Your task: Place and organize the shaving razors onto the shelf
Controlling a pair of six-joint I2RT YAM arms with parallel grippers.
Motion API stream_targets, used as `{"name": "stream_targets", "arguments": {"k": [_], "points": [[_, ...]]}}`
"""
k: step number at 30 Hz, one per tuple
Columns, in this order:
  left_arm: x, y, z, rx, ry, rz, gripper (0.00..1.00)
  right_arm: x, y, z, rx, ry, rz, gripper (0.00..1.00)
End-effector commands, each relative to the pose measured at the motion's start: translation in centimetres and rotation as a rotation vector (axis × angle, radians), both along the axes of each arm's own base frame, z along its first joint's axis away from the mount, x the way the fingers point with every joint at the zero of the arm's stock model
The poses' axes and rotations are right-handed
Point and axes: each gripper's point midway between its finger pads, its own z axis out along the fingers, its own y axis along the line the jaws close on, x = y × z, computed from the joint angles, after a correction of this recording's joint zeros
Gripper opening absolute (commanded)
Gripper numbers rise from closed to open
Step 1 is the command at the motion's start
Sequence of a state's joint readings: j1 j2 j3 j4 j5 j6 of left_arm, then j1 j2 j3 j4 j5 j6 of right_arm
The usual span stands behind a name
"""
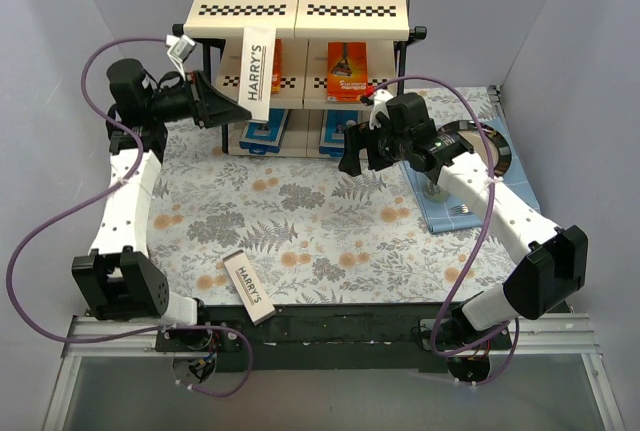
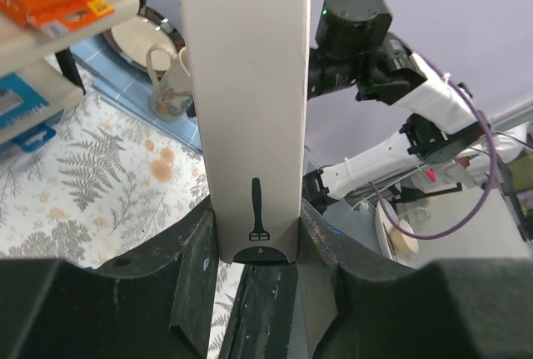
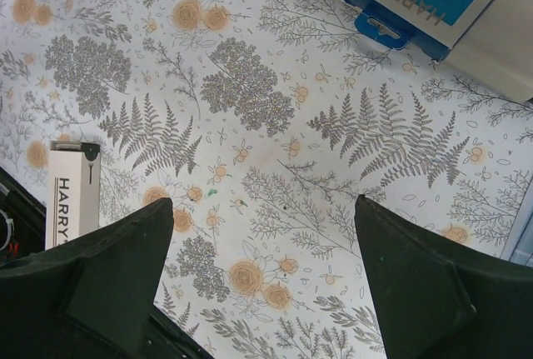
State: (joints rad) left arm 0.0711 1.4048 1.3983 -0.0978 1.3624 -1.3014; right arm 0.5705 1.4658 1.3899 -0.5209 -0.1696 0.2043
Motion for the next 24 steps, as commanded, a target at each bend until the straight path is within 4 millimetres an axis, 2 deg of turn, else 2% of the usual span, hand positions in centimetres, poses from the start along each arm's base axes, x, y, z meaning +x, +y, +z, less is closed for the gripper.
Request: {"name": "stream_targets", "arguments": {"k": [1, 2, 3, 4, 6, 7, 8, 9, 10, 13, 14, 16, 17, 20, 24], "points": [[2.0, 0.6, 4.1, -0.022, -0.07, -0.034, 0.27, 0.1, 0.2, 1.7, 0.044, -0.059, 0.019, 0.96], [3.9, 0.8, 3.6, -0.025, -0.046, -0.035, 0.27, 0.0, 0.1, 1.4, 0.043, -0.054, 0.018, 0.96], [4.3, 0.9, 5.6, -0.022, -0.094, -0.033, 0.27, 0.0, 0.0, 1.3, 0.043, -0.056, 0.018, 0.96], [5.1, 1.0, 6.2, -0.021, -0.111, -0.029, 0.27, 0.0, -0.1, 1.3, 0.046, -0.057, 0.014, 0.96], [7.8, 1.3, 6.0, -0.024, -0.1, -0.012, 0.27, -0.3, -0.4, 1.1, 0.044, -0.055, 0.012, 0.96], [7.9, 1.4, 8.3, -0.017, -0.175, -0.003, 0.27, -0.5, -0.5, 1.3, 0.048, -0.061, 0.01, 0.96], [8.5, 1.5, 8.9, -0.016, -0.193, 0.006, 0.27, -0.5, -0.7, 1.1, 0.046, -0.063, 0.008, 0.96], [10.1, 1.7, 8.6, -0.017, -0.198, 0.026, 0.27, -0.7, -0.9, 0.7, 0.037, -0.058, 0.004, 0.97], [10.2, 1.7, 9.9, -0.015, -0.228, 0.037, 0.27, -0.8, -1.2, 0.8, 0.04, -0.063, 0.0, 0.97], [12.4, 1.9, 9.7, -0.019, -0.245, 0.073, 0.27, -1.1, -1.9, 0.4, 0.035, -0.065, -0.014, 0.97], [12.6, 2.1, 10.5, -0.02, -0.271, 0.086, 0.27, -1.1, -2.1, 0.4, 0.034, -0.065, -0.018, 0.97], [13.9, 2.2, 10.1, -0.027, -0.264, 0.11, 0.27, -1.0, -2.4, 0.0, 0.032, -0.061, -0.027, 0.97], [14.0, 2.2, 10.5, -0.028, -0.281, 0.114, 0.27, -1.0, -2.6, 0.0, 0.031, -0.058, -0.031, 0.97], [15.5, 2.4, 9.9, -0.039, -0.262, 0.129, 0.28, -0.9, -2.7, -0.1, 0.031, -0.055, -0.034, 0.97], [16.8, 2.7, 10.6, -0.057, -0.298, 0.169, 0.34, -0.7, -2.8, -0.5, 0.029, -0.051, -0.038, 0.97]]}}
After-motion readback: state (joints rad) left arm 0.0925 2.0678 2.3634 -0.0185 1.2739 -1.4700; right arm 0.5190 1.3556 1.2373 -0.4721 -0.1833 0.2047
